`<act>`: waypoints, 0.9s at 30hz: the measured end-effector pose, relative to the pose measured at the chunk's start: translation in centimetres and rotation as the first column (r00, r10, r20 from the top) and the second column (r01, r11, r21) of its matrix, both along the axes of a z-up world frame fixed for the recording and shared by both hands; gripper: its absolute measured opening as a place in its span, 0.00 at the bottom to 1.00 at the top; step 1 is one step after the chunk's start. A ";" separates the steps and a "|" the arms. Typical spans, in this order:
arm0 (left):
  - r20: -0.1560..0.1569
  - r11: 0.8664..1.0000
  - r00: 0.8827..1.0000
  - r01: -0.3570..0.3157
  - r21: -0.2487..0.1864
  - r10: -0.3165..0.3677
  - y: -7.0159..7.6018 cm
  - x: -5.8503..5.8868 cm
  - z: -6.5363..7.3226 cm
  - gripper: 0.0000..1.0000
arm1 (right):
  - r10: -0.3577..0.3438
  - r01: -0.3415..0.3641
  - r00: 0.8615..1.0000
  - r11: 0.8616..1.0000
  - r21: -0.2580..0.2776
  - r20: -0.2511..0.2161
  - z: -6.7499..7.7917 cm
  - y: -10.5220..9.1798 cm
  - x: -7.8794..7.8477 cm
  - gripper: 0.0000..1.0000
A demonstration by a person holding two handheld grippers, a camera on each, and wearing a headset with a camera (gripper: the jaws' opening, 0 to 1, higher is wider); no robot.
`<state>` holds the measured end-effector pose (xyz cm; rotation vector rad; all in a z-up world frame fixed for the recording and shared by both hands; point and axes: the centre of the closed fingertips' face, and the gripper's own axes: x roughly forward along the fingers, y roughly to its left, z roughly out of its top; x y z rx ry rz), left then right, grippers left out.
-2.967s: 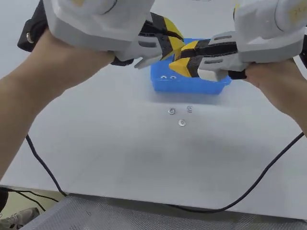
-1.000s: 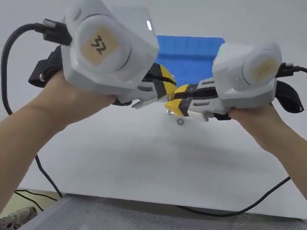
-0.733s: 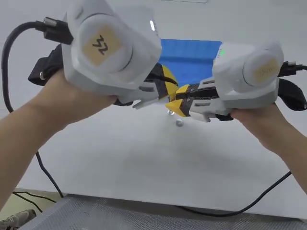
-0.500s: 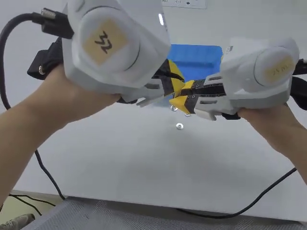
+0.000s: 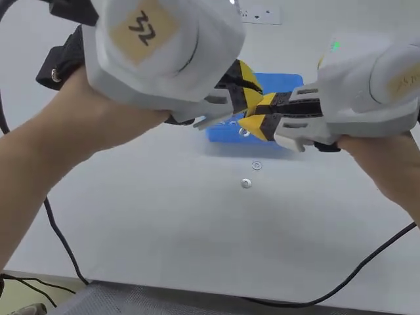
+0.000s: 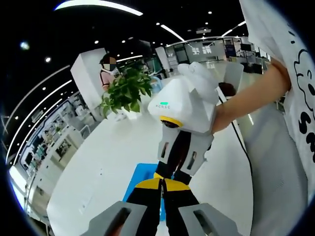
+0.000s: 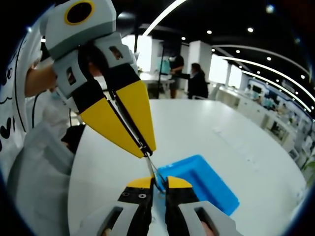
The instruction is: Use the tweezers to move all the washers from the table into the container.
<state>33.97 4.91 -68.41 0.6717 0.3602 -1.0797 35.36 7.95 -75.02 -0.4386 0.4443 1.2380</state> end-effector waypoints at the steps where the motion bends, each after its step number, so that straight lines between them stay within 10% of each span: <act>1: 0.007 1.000 1.000 -0.003 -0.005 0.003 0.0 0.4 0.0 0.00 | -0.009 0.009 1.000 1.000 0.002 0.006 0.1 -0.1 0.4 0.05; 13: 0.000 0.999 0.999 -0.037 -0.030 0.037 -0.2 0.7 -0.6 0.00 | -0.042 0.042 0.999 0.999 -0.005 0.014 -1.4 -0.3 3.4 0.05; 15: -0.001 0.999 0.999 -0.041 -0.027 0.041 -0.2 2.9 -1.7 0.00 | -0.052 0.053 0.998 0.999 -0.010 0.017 -2.0 -0.3 3.8 0.05; 27: -0.036 0.999 0.999 -0.040 -0.002 0.040 -0.1 4.3 -4.3 0.00 | -0.065 0.064 0.998 0.998 -0.014 -0.026 -4.5 -0.3 4.6 0.05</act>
